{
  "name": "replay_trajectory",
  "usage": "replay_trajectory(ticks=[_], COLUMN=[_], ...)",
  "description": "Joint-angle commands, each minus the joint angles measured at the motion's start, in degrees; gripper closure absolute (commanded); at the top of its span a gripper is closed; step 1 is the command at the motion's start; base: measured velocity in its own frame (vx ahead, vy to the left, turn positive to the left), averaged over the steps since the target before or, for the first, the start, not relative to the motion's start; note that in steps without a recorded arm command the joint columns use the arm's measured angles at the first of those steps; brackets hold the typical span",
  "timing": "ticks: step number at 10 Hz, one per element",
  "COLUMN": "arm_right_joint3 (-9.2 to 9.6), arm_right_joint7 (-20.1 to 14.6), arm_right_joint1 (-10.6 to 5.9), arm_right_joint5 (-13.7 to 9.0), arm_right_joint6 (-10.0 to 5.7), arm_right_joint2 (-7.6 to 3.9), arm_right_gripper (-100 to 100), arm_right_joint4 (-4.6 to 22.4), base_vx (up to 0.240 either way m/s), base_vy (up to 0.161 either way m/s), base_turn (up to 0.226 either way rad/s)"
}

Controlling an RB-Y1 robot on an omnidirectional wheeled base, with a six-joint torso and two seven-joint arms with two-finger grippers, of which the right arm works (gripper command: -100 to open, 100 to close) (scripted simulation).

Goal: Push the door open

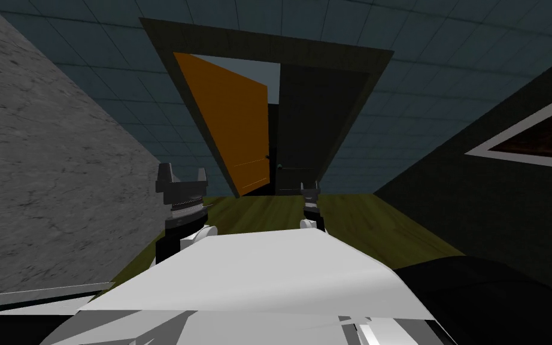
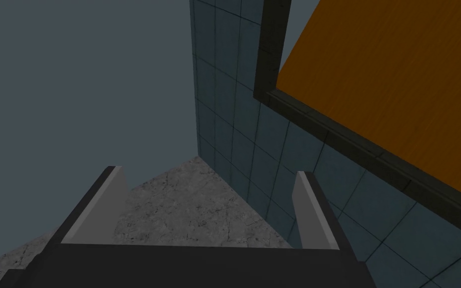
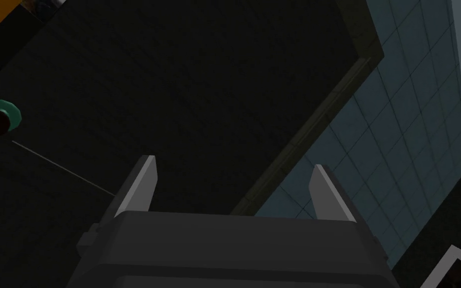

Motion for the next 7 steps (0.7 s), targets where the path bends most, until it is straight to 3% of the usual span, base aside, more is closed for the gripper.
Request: replay_trajectory(ticks=[1,7], arm_right_joint3=[0.13,0.65], arm_right_joint7=[-1.3,-5.9], arm_right_joint1=[-0.73,-2.52], arm_right_joint5=[-1.1,-5.2], arm_right_joint6=[-0.96,-3.91], arm_right_joint2=[-0.03,0.05], arm_right_gripper=[-100,-100], arm_right_joint4=[2.4,10.1], base_vx=[0.097,0.099], base_vy=[-0.023,-0.023], base_turn=[0.154,0.142])
